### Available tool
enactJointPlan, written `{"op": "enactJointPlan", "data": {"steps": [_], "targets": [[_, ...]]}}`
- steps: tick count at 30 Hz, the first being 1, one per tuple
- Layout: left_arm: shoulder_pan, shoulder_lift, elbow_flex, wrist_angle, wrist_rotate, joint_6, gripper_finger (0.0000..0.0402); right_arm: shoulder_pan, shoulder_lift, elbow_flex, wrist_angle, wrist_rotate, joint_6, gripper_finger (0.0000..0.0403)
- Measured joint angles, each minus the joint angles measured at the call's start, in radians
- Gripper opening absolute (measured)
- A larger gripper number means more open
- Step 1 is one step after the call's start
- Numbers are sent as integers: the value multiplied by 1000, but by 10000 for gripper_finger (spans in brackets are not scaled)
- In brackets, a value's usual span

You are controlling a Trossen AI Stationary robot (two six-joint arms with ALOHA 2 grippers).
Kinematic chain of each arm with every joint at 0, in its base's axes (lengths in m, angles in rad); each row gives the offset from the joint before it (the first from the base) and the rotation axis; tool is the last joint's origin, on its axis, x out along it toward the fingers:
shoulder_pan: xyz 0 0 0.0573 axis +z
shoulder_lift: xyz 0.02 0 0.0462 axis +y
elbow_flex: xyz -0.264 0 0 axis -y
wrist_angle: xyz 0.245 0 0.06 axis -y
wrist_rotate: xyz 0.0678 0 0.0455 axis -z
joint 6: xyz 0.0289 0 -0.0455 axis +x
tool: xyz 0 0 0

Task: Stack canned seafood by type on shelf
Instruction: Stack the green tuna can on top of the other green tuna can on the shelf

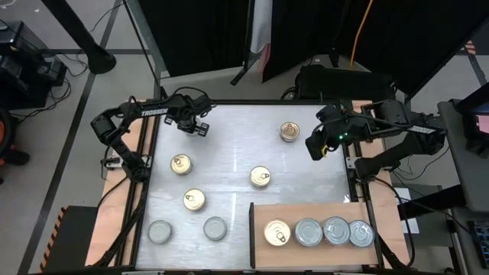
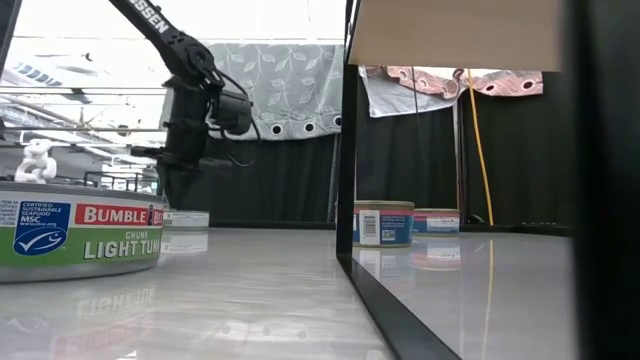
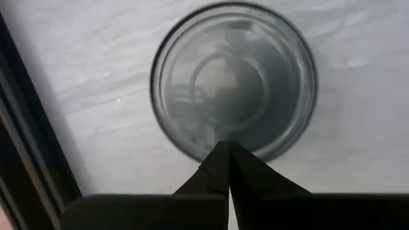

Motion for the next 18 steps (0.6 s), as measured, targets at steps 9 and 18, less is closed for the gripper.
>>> {"op": "enactJointPlan", "data": {"steps": [9, 18], "targets": [[-10, 11, 0, -19, 7, -1, 2, -29, -3, 0, 0, -41, -36, 40], [-31, -53, -1, -113, 2, -9, 1, -57, -8, 0, 0, -42, -61, 40]]}}
